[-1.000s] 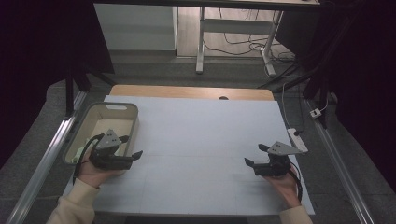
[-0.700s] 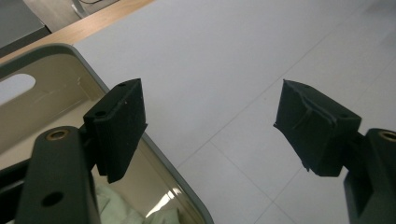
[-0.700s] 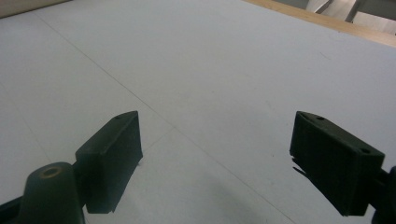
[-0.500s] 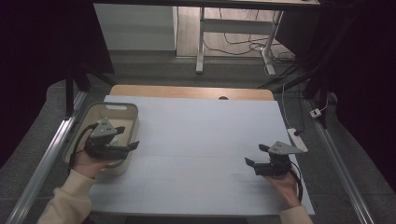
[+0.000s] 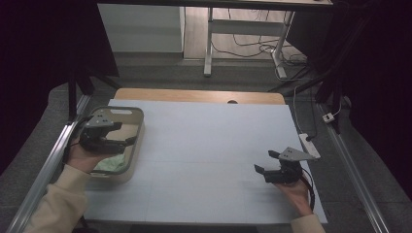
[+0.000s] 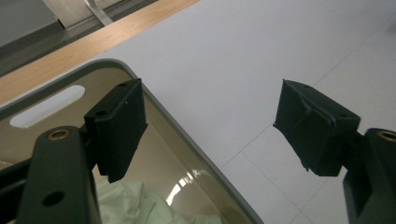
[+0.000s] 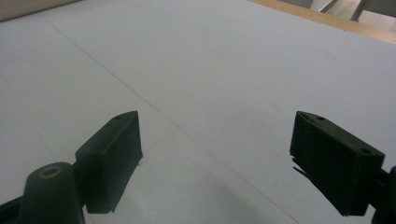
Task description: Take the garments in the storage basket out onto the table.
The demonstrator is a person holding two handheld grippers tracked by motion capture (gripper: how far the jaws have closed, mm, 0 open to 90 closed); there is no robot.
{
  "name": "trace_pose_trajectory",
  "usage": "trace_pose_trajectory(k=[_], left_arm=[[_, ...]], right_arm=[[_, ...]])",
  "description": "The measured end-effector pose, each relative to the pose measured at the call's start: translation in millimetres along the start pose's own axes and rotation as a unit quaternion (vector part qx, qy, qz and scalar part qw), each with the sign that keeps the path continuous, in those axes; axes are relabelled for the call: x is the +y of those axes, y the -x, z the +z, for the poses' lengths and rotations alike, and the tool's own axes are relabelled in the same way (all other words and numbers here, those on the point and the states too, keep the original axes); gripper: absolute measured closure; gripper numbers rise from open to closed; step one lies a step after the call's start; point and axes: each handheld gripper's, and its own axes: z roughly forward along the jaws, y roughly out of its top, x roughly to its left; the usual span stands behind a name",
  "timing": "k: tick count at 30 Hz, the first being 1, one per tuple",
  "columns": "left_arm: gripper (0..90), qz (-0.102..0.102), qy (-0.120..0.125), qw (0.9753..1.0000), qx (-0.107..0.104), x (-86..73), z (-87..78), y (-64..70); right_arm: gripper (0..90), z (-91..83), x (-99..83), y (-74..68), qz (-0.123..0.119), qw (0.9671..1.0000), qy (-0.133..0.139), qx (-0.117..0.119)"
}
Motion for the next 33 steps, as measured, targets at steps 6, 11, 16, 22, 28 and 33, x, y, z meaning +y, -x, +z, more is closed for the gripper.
trace_pose_trajectory(k=[6, 11, 16, 22, 28, 33], left_arm=[[24.8, -0.006, -0.019, 0.9997, 0.014, -2.2, 0.1, -11.1], [24.8, -0.014, -0.033, 0.999, 0.025, -4.4, -1.7, -21.7], [24.6, -0.015, -0.049, 0.9981, 0.036, -5.1, -4.2, -29.4], [24.6, -0.026, -0.064, 0.9966, 0.045, -7.5, -5.9, -41.0], [24.6, -0.025, -0.087, 0.9943, 0.056, -3.3, -7.4, -53.4], [24.9, -0.038, -0.111, 0.9912, 0.062, -7.9, -7.2, -64.9]], right_arm=[[16.5, 0.9, 0.1, -0.7, -0.003, 1.0, -0.004, 0.0], [16.5, 1.1, 0.3, -1.8, -0.008, 1.0, -0.003, -0.002], [16.5, 1.7, 0.2, -2.6, -0.01, 0.9999, -0.006, -0.003], [16.7, 1.3, 0.3, -2.2, -0.009, 0.9999, -0.006, -0.001], [16.8, 1.6, 0.7, -3.3, -0.01, 0.9999, -0.006, -0.001], [17.3, 2.1, 1.0, -4.2, -0.009, 0.9999, -0.004, 0.002]])
